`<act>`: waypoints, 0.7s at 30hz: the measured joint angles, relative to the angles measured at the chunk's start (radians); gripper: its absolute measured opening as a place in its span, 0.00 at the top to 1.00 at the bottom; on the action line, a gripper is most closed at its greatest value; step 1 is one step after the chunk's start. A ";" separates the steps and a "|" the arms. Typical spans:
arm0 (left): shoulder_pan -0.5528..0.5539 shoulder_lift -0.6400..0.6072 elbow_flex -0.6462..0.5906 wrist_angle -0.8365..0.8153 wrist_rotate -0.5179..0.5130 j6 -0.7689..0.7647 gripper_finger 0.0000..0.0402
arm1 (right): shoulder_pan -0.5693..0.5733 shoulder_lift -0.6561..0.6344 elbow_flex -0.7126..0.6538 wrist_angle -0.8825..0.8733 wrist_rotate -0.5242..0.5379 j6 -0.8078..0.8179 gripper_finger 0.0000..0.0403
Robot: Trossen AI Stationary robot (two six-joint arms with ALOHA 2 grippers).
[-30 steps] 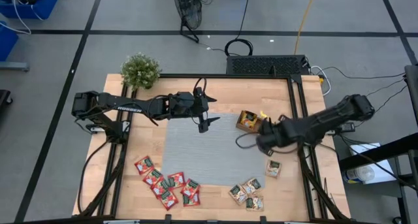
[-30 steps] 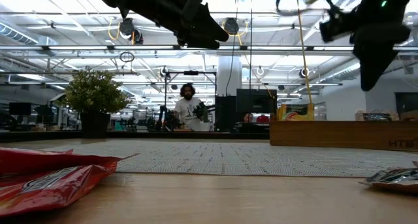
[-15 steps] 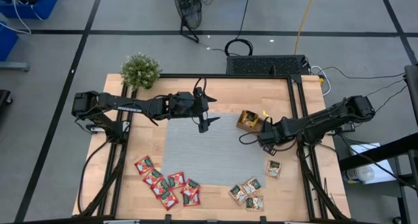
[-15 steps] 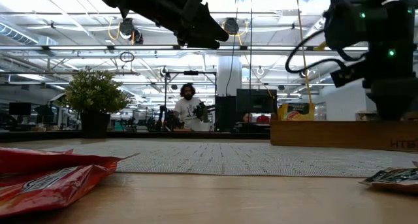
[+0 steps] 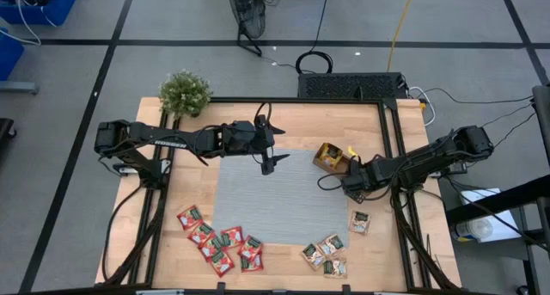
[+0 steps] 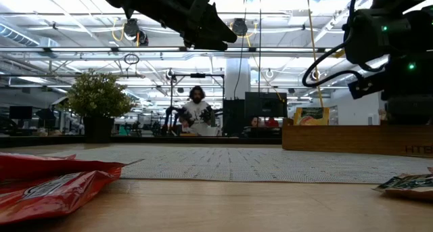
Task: Pick & Place Tea
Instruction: Put the brown tea bag into the right section of the wooden organizer
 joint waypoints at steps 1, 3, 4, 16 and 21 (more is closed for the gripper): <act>0.000 0.000 0.000 0.000 0.000 0.000 0.09 | 0.001 0.000 0.006 -0.009 0.000 0.008 1.00; 0.000 0.000 0.000 0.000 0.000 0.000 0.09 | 0.008 0.000 0.025 -0.020 0.008 0.009 1.00; 0.000 0.000 0.000 0.000 0.000 0.000 0.09 | 0.013 0.000 0.038 -0.026 0.028 0.009 1.00; 0.000 0.000 0.000 0.000 0.000 0.000 0.09 | 0.075 0.000 0.144 -0.131 0.244 0.035 1.00; 0.000 0.000 0.000 0.000 0.000 0.000 0.09 | 0.145 -0.001 0.204 -0.125 0.317 0.035 1.00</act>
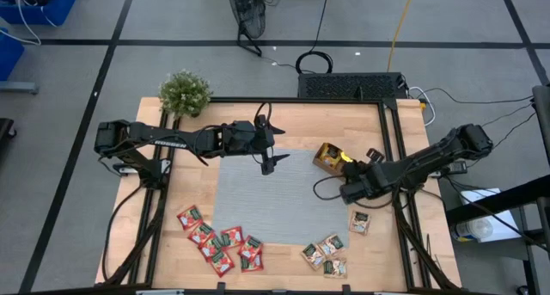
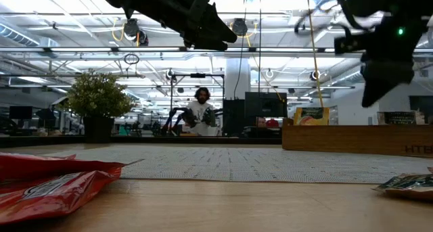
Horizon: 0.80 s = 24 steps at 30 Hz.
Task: Pick & Place Tea
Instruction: Put the brown tea bag into the right section of the wooden organizer
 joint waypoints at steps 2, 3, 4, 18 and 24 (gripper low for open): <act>0.000 0.000 0.000 0.000 0.000 0.000 0.09 | 0.051 0.000 0.039 0.010 0.045 -0.002 1.00; 0.000 0.000 0.000 0.000 0.000 0.000 0.09 | 0.081 0.000 0.056 0.025 0.082 -0.009 1.00; 0.000 0.000 0.000 0.000 0.000 0.000 0.09 | 0.113 -0.002 0.068 0.054 0.129 -0.025 1.00; 0.000 0.000 0.000 0.000 0.000 0.000 0.09 | 0.421 -0.037 -0.243 1.254 0.210 -0.692 1.00; 0.000 0.000 0.000 0.000 0.000 0.000 0.09 | 0.460 -0.037 -0.426 1.839 -0.041 -0.868 1.00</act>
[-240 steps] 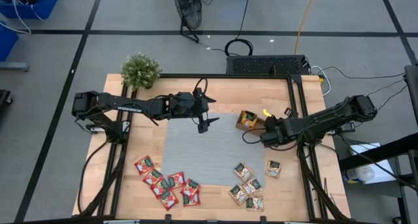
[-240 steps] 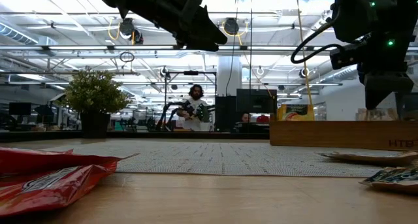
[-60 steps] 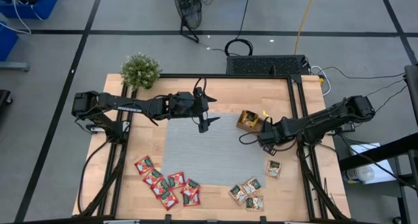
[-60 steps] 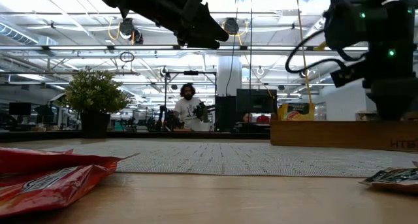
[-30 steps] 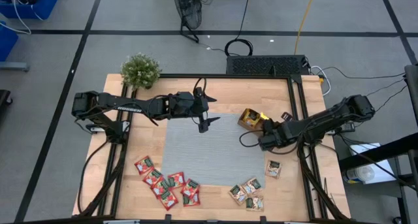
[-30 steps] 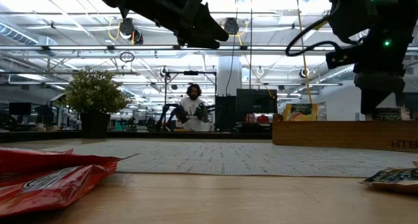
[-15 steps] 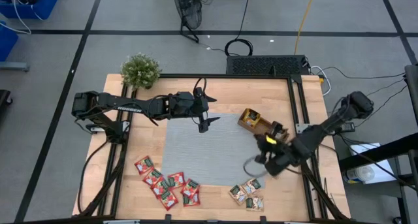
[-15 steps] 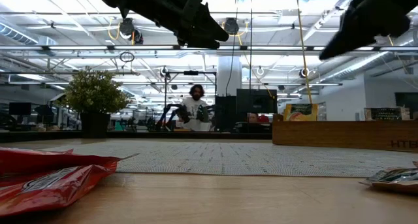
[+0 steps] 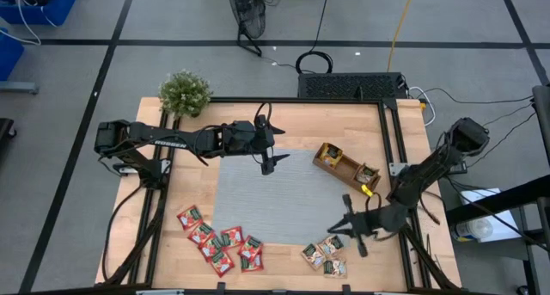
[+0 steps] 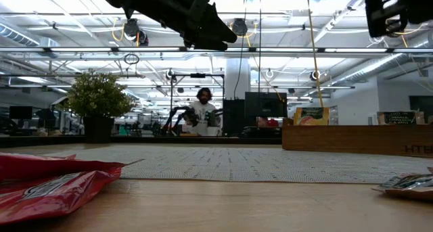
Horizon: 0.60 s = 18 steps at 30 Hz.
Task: Pick & Place Tea
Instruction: Put the brown tea bag into the right section of the wooden organizer
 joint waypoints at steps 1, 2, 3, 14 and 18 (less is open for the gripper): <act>0.000 0.000 0.000 0.000 0.000 0.000 0.09 | 0.003 0.000 -0.024 0.080 -0.020 -0.029 1.00; 0.000 0.000 0.000 0.000 0.000 0.000 0.09 | 0.005 0.000 -0.048 0.154 -0.039 -0.053 1.00; 0.000 0.000 0.000 0.000 0.000 0.000 0.09 | 0.005 0.000 -0.069 0.220 -0.055 -0.070 1.00; 0.000 0.000 0.000 0.000 0.000 0.000 0.09 | 0.002 0.000 -0.234 0.430 -0.062 0.038 1.00; 0.000 0.000 0.000 0.000 0.000 0.000 0.09 | 0.002 0.000 -0.244 0.429 -0.062 0.067 1.00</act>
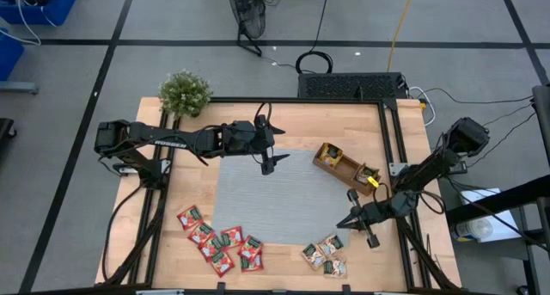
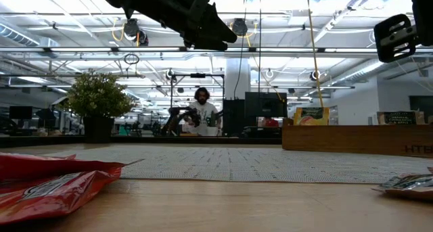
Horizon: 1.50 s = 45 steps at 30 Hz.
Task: Pick & Place Tea
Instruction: Put the brown tea bag into the right section of the wooden organizer
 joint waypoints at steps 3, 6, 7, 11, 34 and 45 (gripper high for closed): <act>0.000 0.000 0.000 0.000 0.000 0.000 0.09 | 0.000 0.000 -0.001 0.000 0.000 -0.008 1.00; 0.000 0.000 0.000 0.000 0.000 0.000 0.09 | 0.000 0.000 -0.001 0.000 0.000 -0.019 1.00; 0.000 0.000 0.000 0.000 0.000 0.000 0.09 | 0.000 0.000 -0.001 0.000 0.000 -0.020 1.00; 0.000 0.000 0.000 0.000 0.000 0.000 0.09 | 0.000 0.000 -0.001 0.001 0.000 -0.014 1.00; 0.000 0.000 0.000 0.000 0.000 0.000 0.09 | 0.001 0.000 -0.001 -0.273 -0.021 0.235 1.00; 0.000 0.000 0.000 0.000 0.000 0.000 0.09 | -0.015 -0.005 0.124 -0.176 0.045 0.007 0.96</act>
